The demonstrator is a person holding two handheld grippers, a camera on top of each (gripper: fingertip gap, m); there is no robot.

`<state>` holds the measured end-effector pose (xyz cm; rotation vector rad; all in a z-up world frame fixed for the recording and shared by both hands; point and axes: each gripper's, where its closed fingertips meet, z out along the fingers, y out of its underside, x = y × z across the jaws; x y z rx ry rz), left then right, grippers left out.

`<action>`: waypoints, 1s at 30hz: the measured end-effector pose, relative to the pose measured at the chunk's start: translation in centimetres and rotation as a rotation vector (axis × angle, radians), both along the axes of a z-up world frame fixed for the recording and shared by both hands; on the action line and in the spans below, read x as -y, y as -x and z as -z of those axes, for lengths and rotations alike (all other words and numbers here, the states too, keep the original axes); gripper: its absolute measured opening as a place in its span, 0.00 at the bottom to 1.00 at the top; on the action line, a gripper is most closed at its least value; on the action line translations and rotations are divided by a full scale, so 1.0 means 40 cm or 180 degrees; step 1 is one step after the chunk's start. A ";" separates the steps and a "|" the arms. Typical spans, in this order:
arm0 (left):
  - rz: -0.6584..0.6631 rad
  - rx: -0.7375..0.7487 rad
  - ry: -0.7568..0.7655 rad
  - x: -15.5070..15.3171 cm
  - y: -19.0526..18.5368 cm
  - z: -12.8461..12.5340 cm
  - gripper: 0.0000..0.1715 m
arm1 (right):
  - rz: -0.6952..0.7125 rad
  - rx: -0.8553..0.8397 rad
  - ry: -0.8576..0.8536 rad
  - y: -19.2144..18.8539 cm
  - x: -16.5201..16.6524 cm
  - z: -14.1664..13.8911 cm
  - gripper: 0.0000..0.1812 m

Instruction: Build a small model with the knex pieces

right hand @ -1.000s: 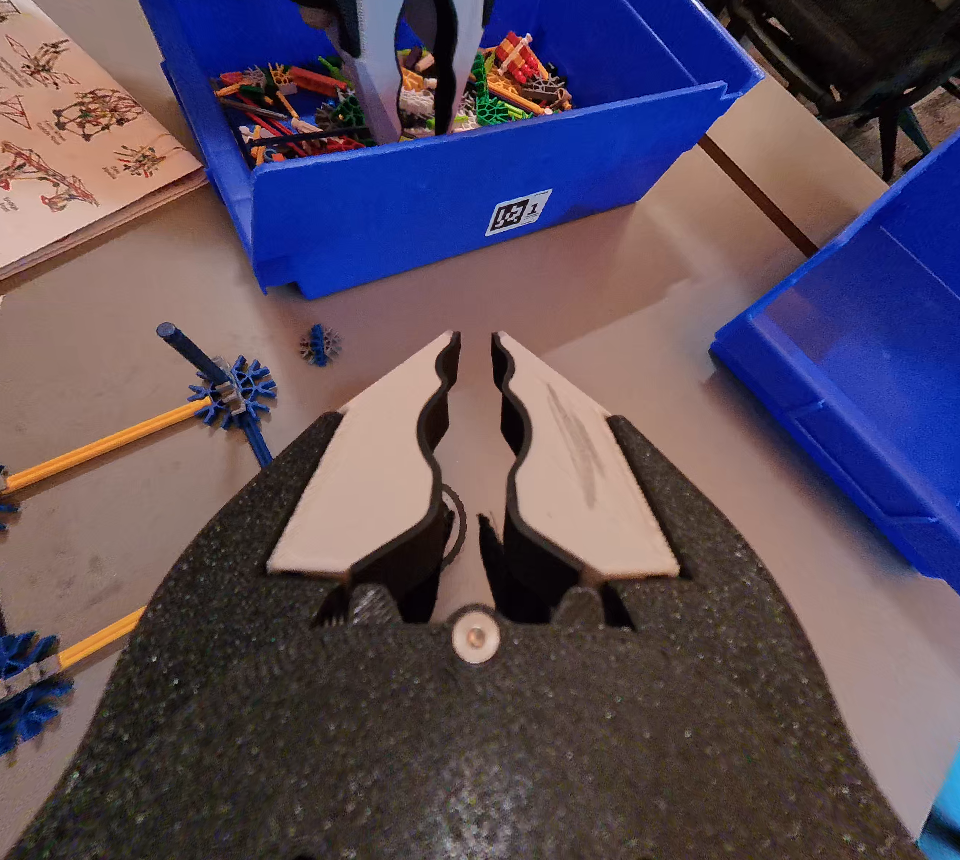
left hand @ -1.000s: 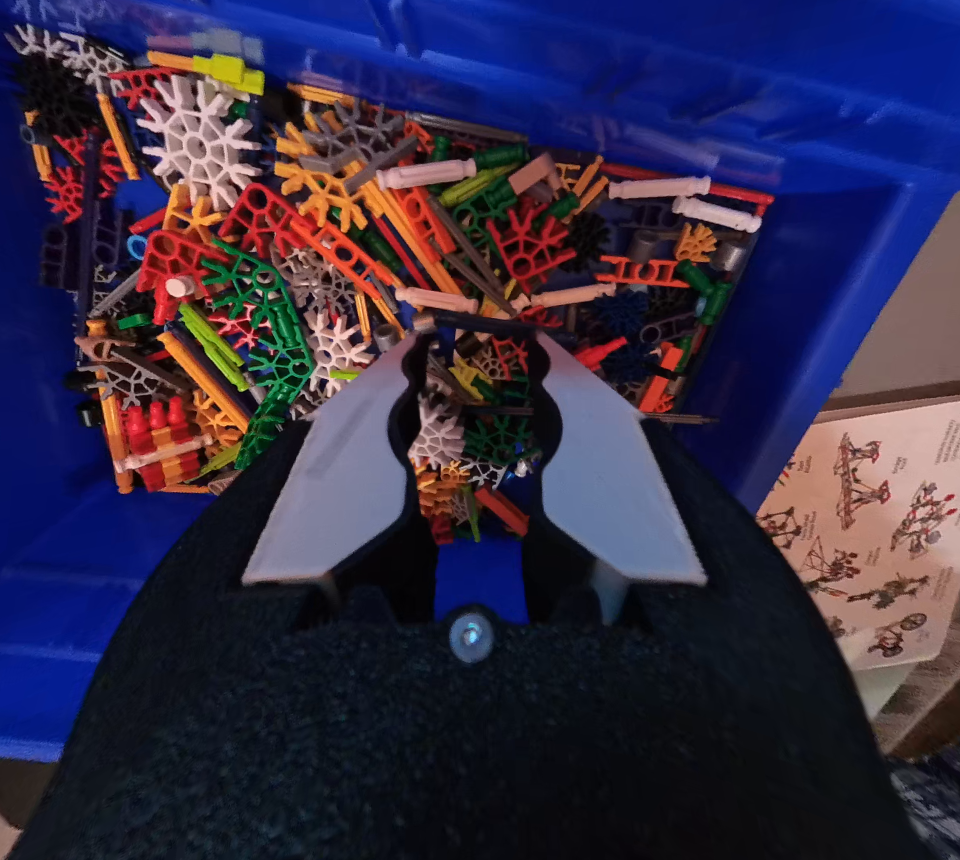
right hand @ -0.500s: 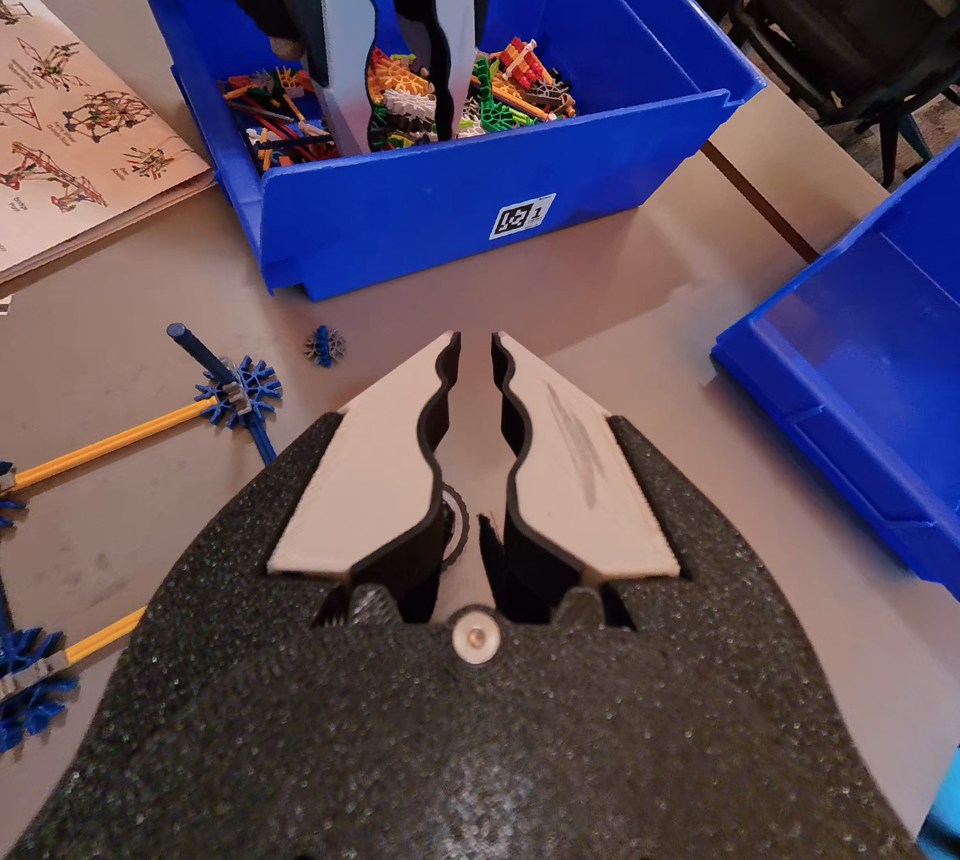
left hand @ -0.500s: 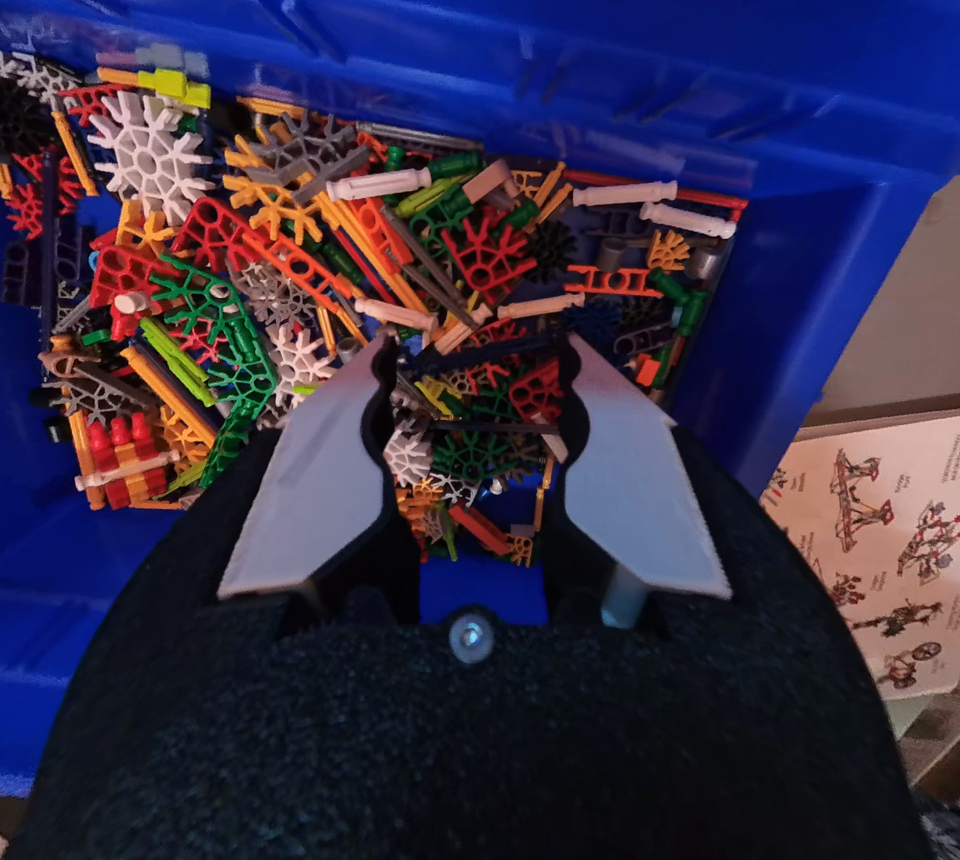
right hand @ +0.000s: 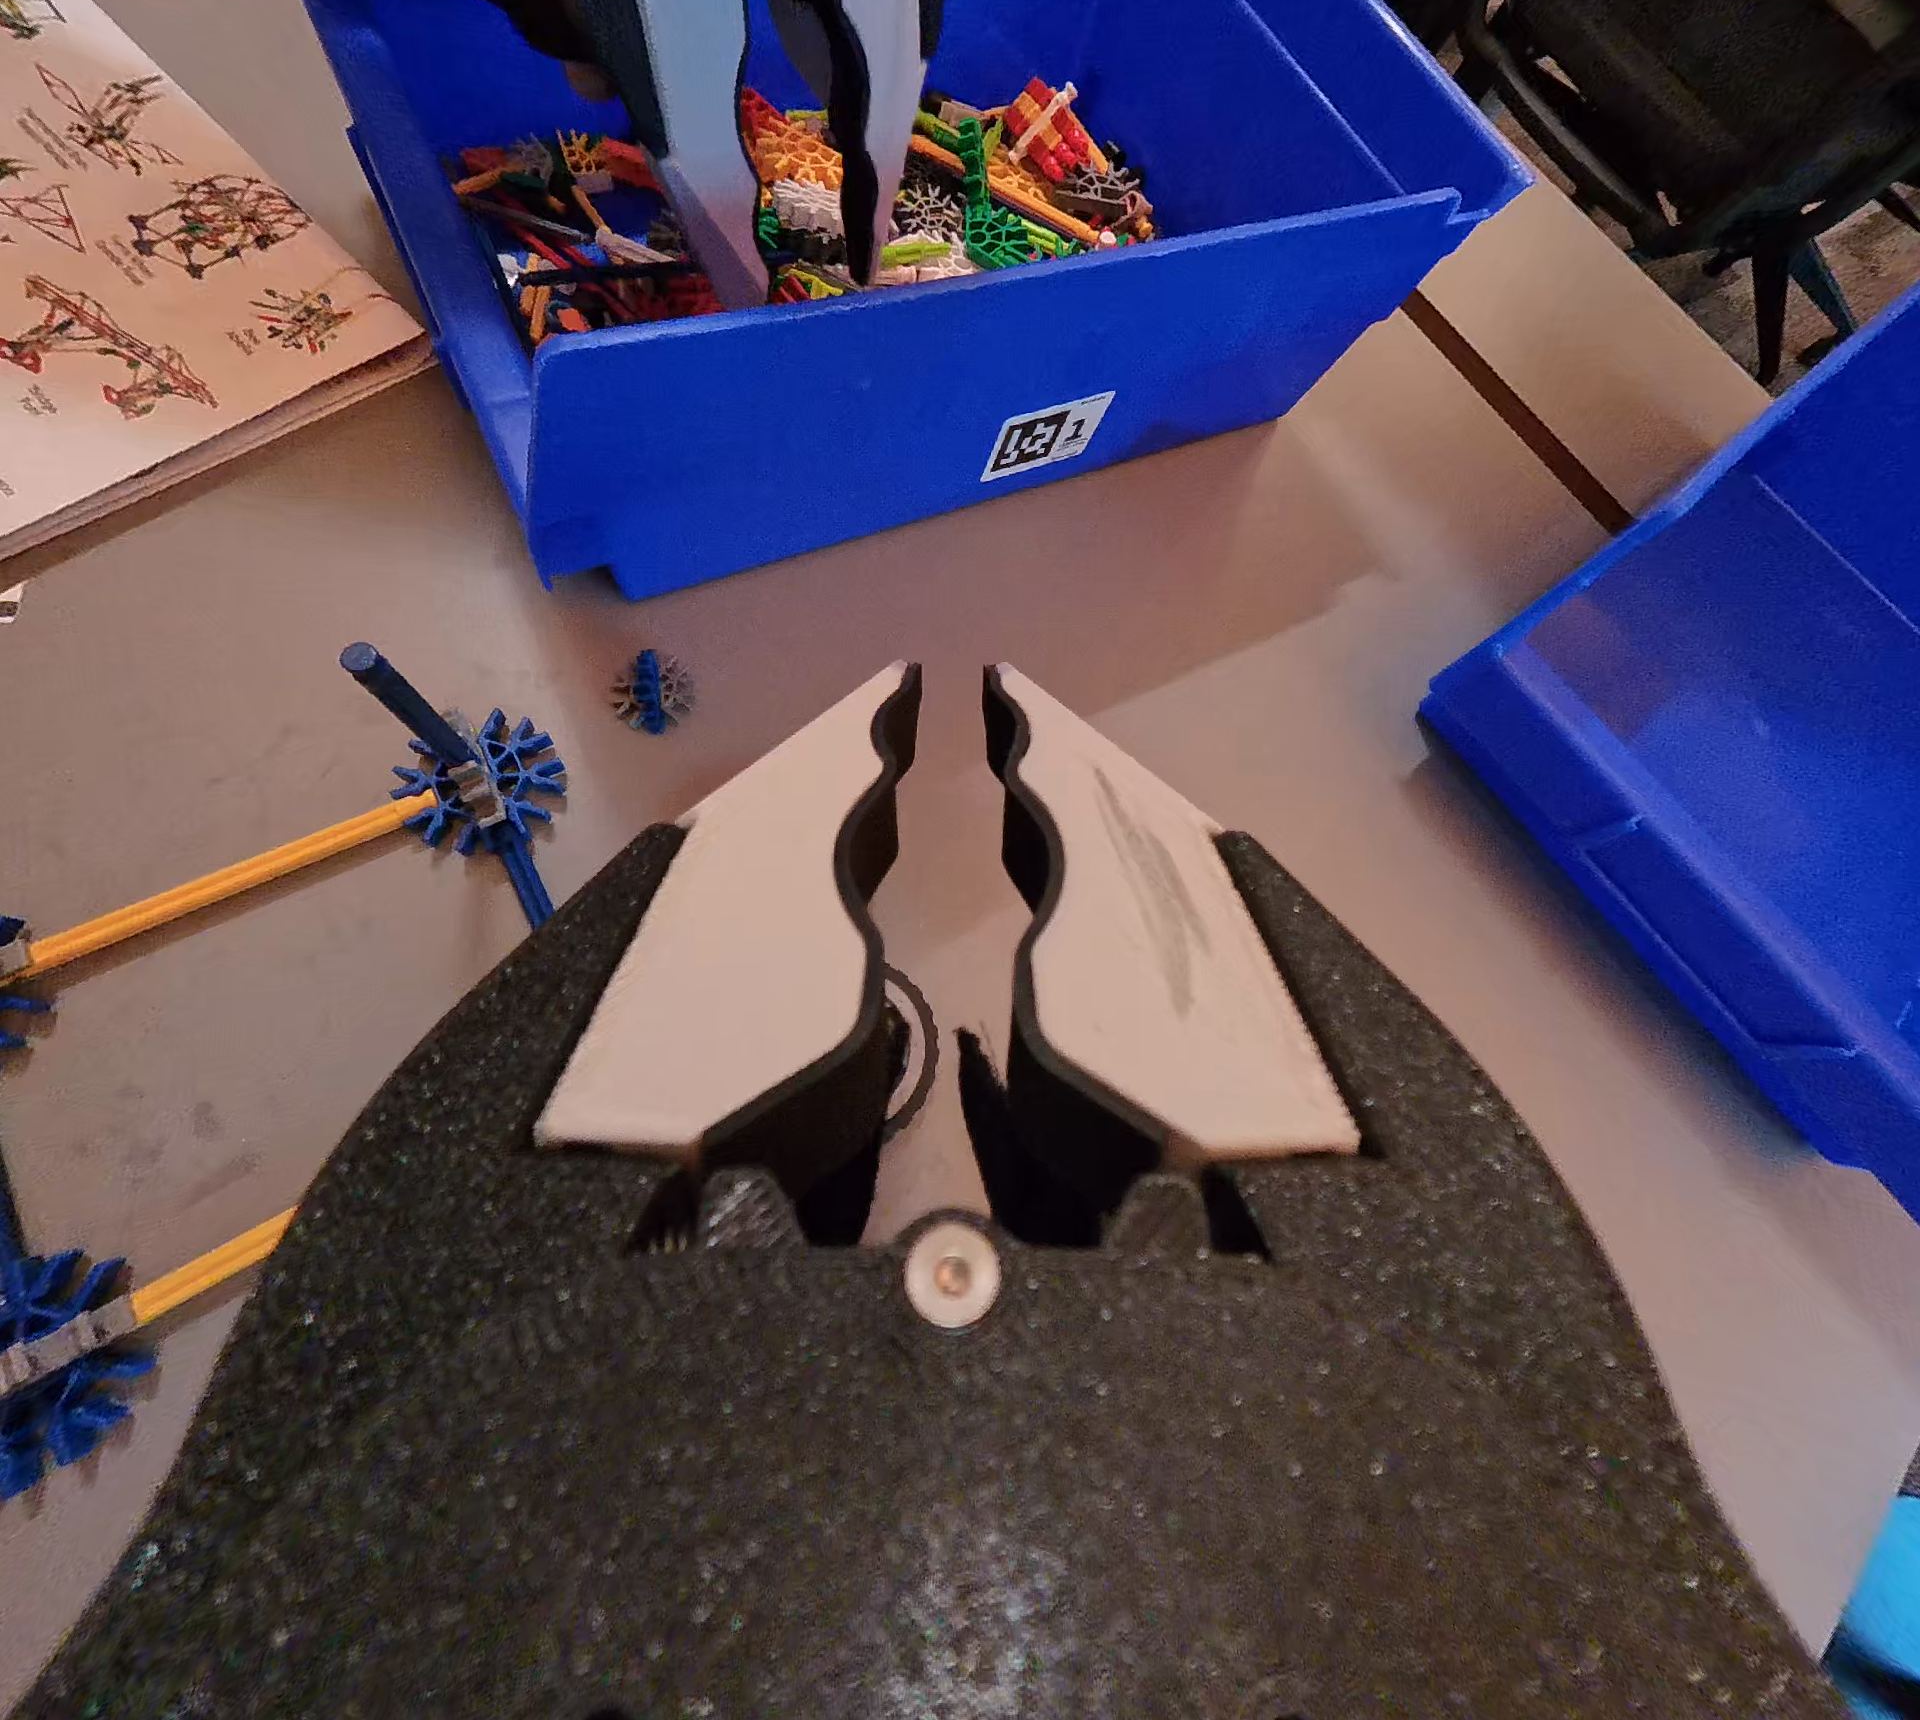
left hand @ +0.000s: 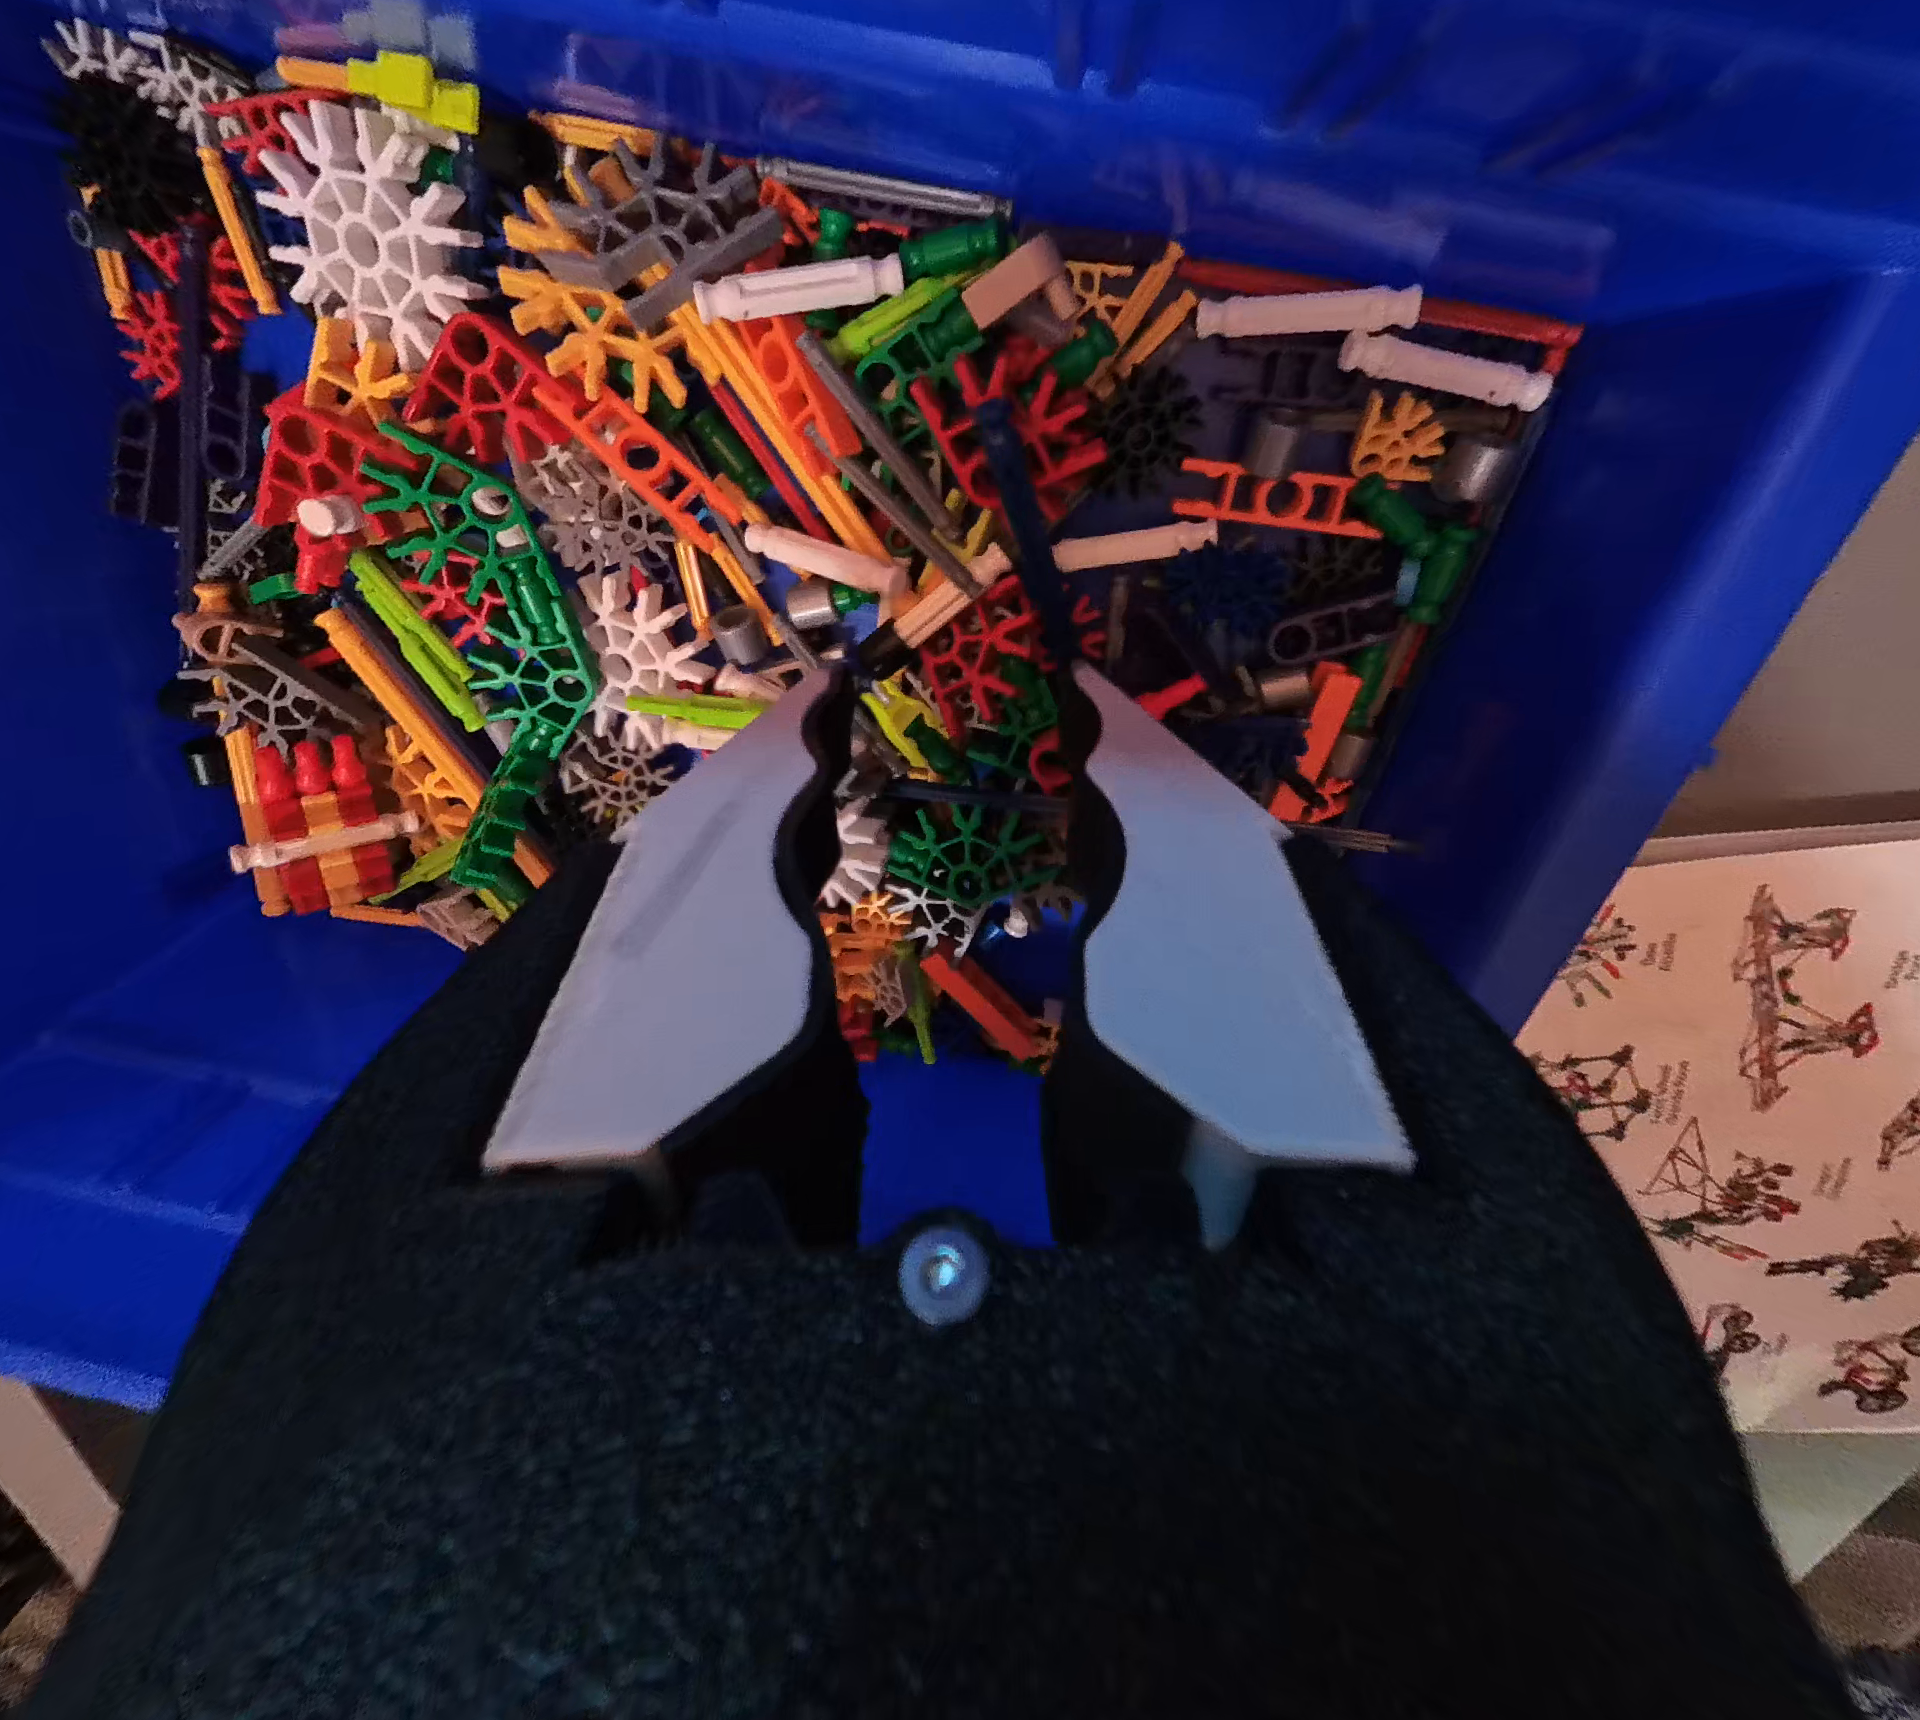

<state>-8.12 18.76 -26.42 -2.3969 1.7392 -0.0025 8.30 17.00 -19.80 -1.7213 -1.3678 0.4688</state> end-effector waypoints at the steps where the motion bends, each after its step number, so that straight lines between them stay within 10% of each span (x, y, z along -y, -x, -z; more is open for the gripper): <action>1: 0.0021 0.0038 0.0018 0.004 -0.004 -0.003 0.20 | -0.0001 0.0002 0.0000 0.000 0.000 0.000 0.06; 30: -0.0135 0.0514 -0.0348 0.002 -0.085 -0.040 0.01 | 0.0001 -0.0057 -0.0042 0.000 0.001 -0.017 0.06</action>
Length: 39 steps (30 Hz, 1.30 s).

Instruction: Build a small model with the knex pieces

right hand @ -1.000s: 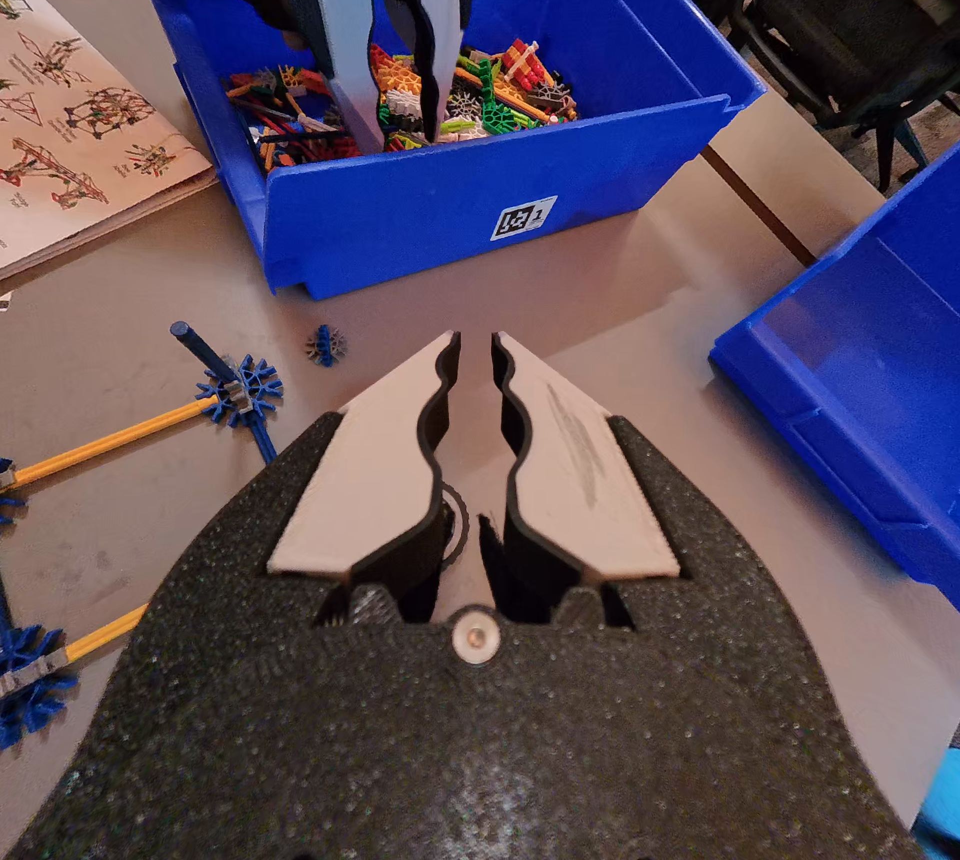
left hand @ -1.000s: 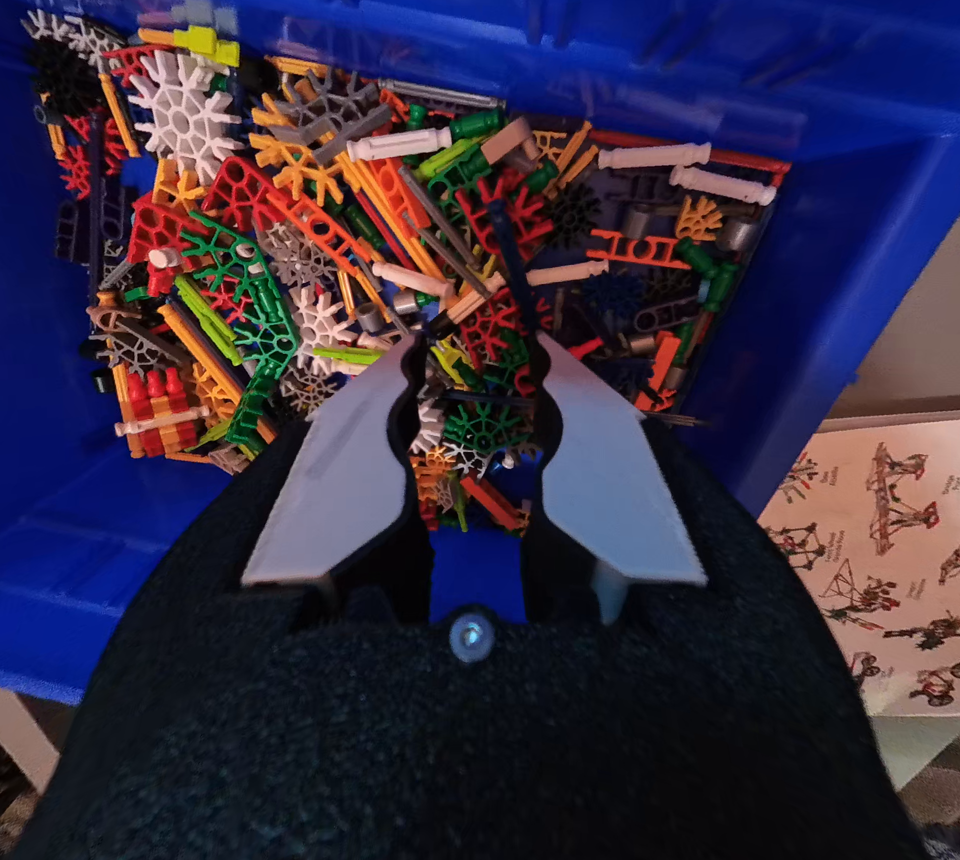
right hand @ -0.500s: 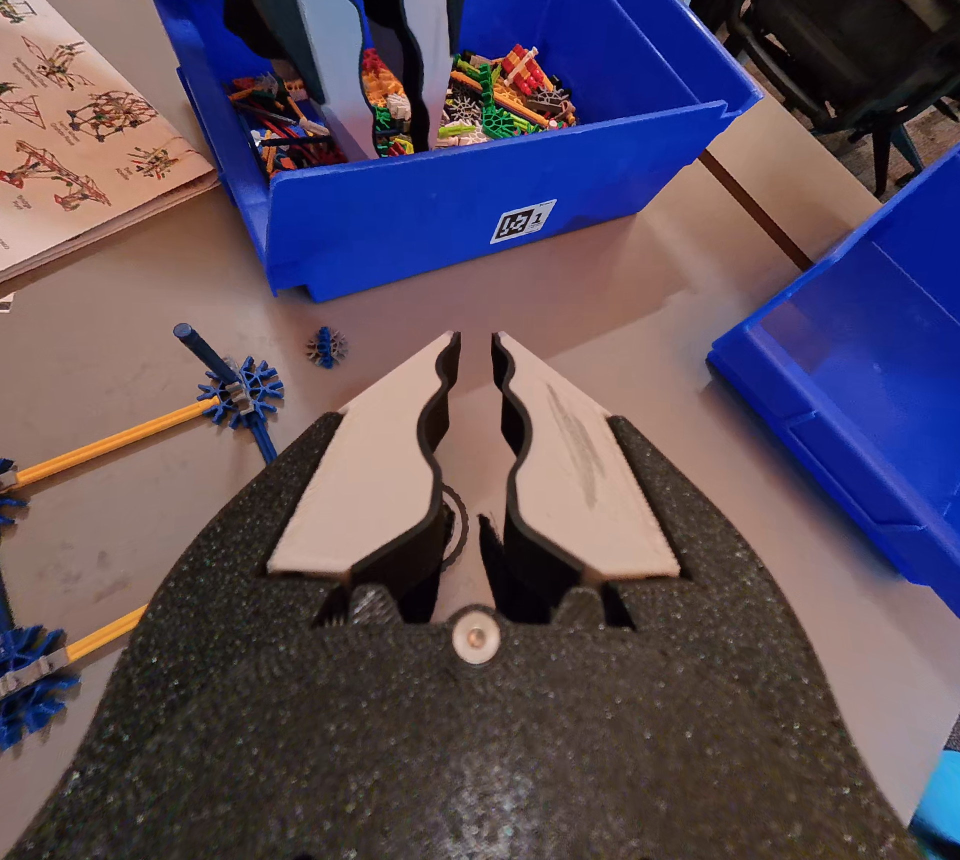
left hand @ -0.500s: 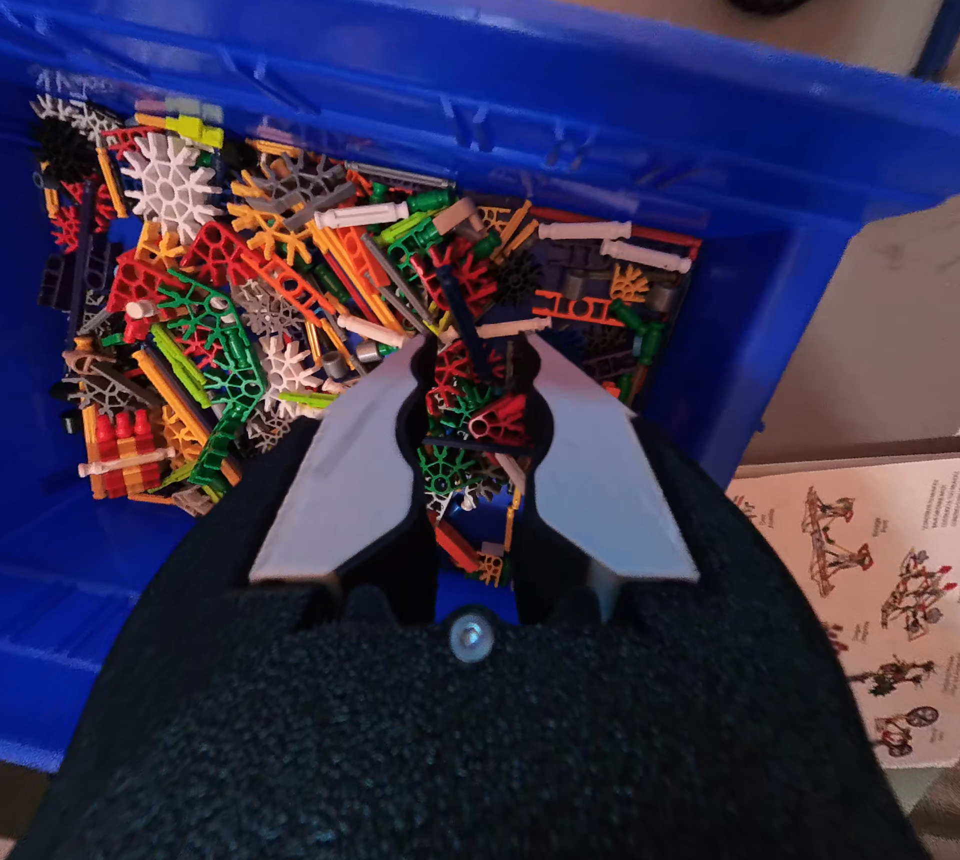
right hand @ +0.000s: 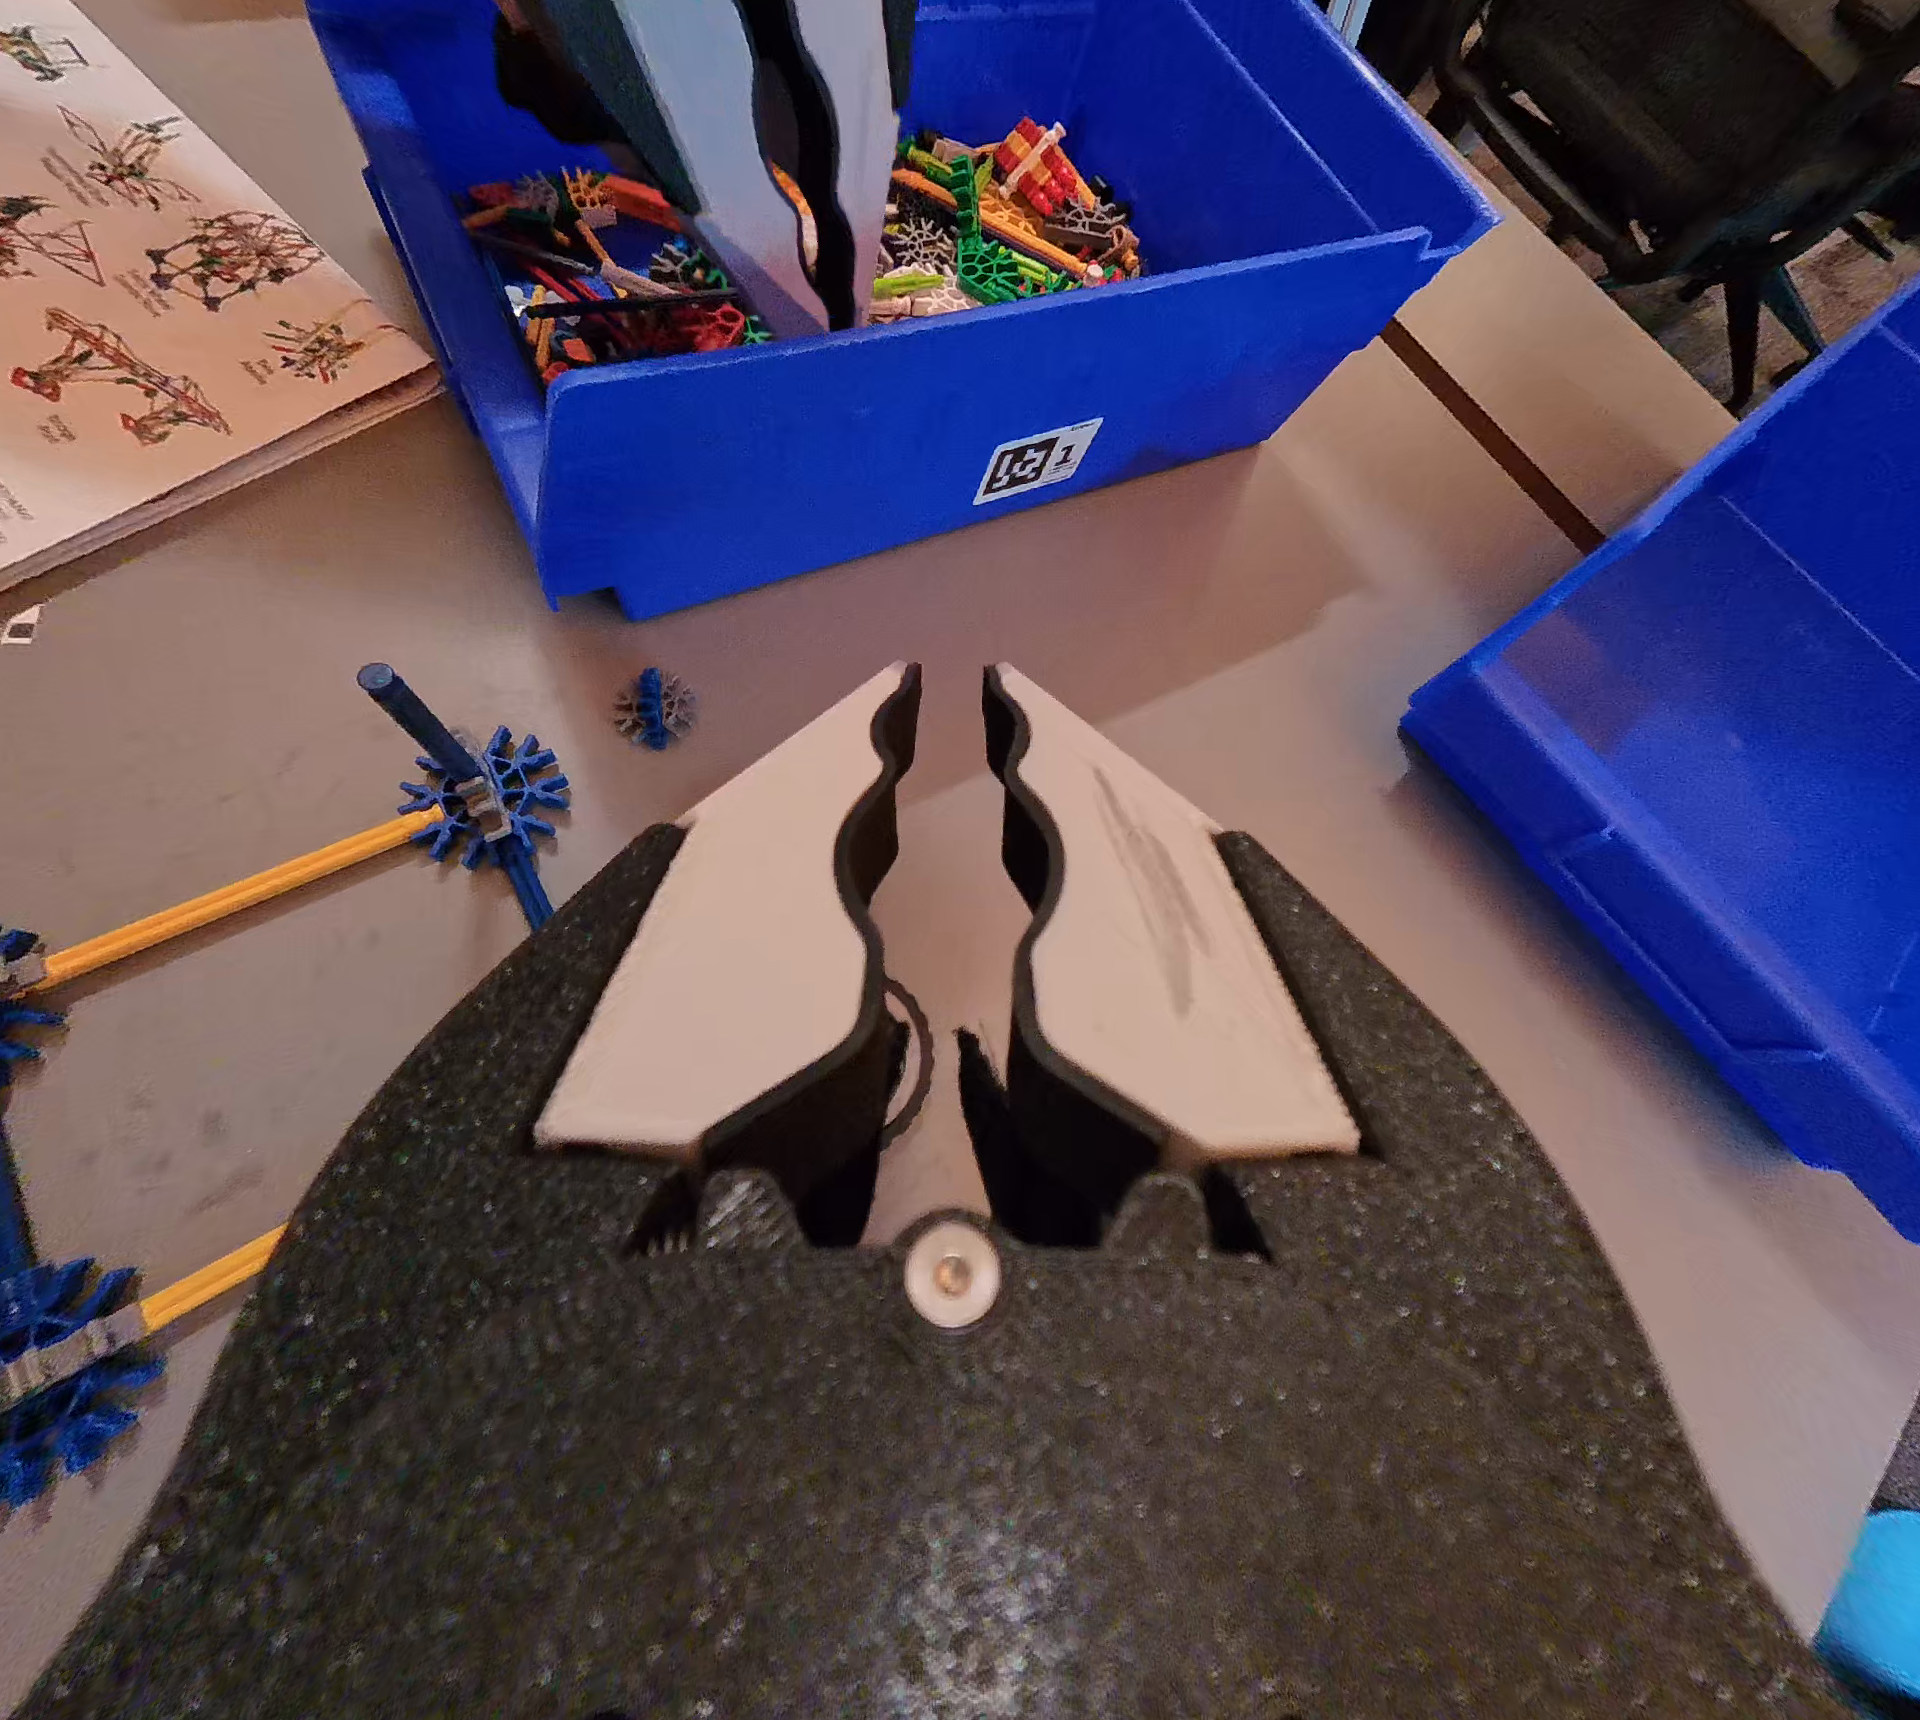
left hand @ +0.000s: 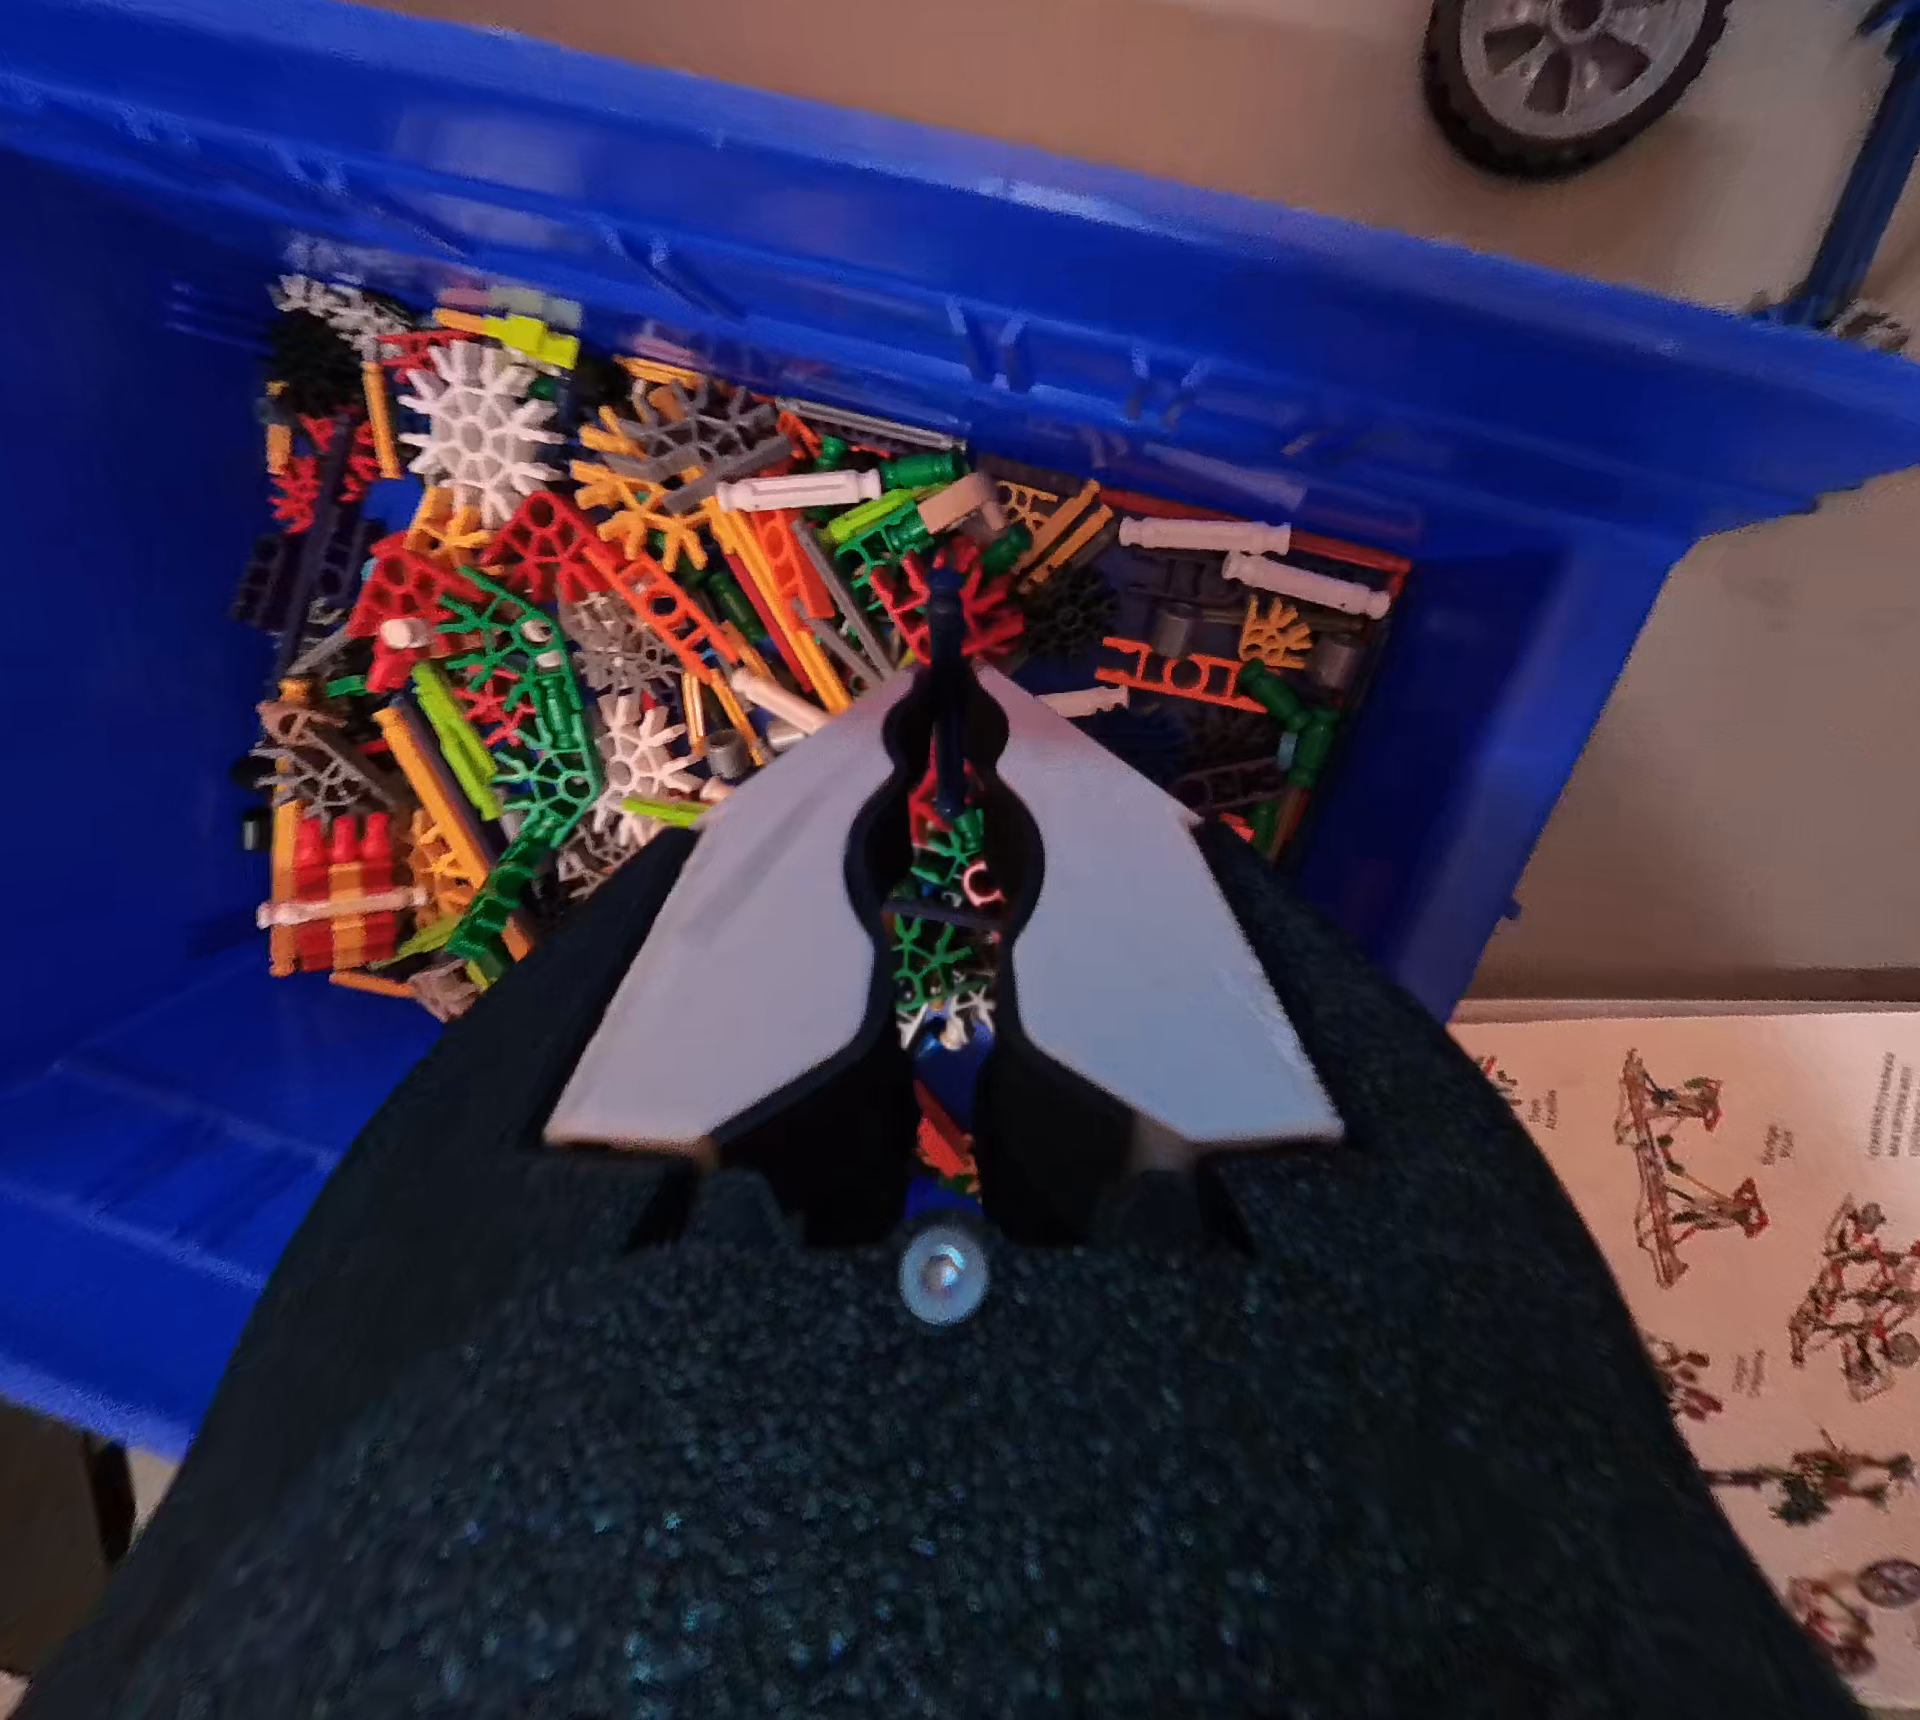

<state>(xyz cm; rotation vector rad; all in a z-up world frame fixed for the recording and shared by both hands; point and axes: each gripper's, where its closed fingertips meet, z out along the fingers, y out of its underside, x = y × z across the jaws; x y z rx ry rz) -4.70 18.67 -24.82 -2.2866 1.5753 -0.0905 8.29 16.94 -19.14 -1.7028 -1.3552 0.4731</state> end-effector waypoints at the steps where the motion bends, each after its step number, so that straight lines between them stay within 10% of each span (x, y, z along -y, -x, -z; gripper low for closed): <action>1: -0.0020 0.0027 -0.0054 0.000 0.000 -0.014 0.01 | 0.0010 -0.0014 -0.0004 0.000 -0.001 -0.003 0.06; 16: 0.0218 0.0944 -0.0505 0.147 -0.194 -0.193 0.01 | -0.0314 -0.0426 0.0268 0.025 0.068 -0.062 0.10; 39: 0.0412 0.1123 -0.0760 0.203 -0.299 -0.187 0.02 | -0.0922 -0.0700 0.0713 0.047 0.165 -0.091 0.03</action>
